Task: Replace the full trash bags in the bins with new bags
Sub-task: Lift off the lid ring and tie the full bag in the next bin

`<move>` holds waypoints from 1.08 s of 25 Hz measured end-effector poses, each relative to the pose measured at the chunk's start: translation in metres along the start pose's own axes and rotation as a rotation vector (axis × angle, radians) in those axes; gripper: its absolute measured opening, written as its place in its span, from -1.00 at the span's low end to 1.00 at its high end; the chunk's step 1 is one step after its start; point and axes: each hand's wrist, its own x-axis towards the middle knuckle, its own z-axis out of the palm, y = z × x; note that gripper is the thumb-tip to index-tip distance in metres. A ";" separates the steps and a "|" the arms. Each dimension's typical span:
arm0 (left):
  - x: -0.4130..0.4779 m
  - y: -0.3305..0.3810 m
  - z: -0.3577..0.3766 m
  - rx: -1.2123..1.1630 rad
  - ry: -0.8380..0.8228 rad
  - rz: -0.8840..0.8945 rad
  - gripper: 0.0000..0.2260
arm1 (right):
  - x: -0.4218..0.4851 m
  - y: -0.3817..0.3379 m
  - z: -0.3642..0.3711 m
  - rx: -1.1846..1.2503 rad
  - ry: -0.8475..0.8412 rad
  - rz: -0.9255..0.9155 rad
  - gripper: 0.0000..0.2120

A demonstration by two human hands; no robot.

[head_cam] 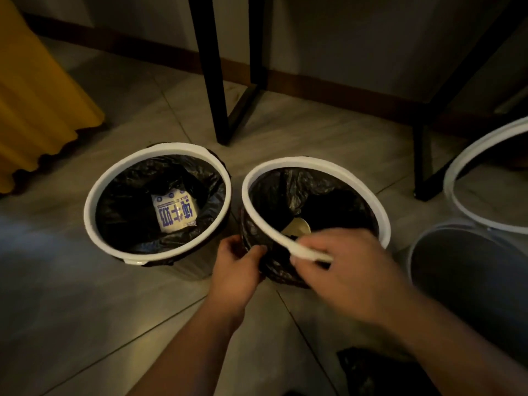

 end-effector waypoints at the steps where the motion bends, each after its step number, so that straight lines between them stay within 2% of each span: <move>1: -0.002 0.001 0.000 -0.058 -0.006 -0.025 -0.70 | 0.004 -0.007 -0.018 0.038 0.048 0.007 -0.77; 5: -0.009 0.012 0.002 -0.161 -0.099 -0.110 -0.75 | 0.037 -0.017 -0.086 0.104 0.269 0.014 -0.75; 9: -0.008 0.007 0.005 -0.148 -0.091 -0.068 -0.78 | 0.064 -0.012 -0.137 0.202 0.286 -0.114 -0.73; 11: -0.005 0.006 0.006 -0.111 -0.068 -0.028 -0.80 | 0.075 0.004 -0.154 0.158 0.408 -0.151 -0.75; 14: -0.004 0.005 0.007 -0.021 0.010 0.054 -0.84 | 0.092 0.038 -0.159 0.090 0.607 -0.073 -0.79; 17: -0.009 0.005 0.007 -0.034 0.056 0.124 -0.86 | 0.095 0.071 -0.145 0.112 0.729 0.054 -0.77; 20: -0.012 0.006 0.004 -0.088 0.073 0.145 -0.87 | 0.093 0.092 -0.126 0.172 0.775 0.124 -0.71; 23: -0.016 0.007 0.000 -0.086 0.072 0.146 -0.83 | 0.094 0.106 -0.108 0.187 0.734 0.212 -0.62; 27: -0.022 0.012 -0.003 -0.028 0.039 0.179 -0.83 | 0.095 0.116 -0.096 0.194 0.693 0.292 -0.62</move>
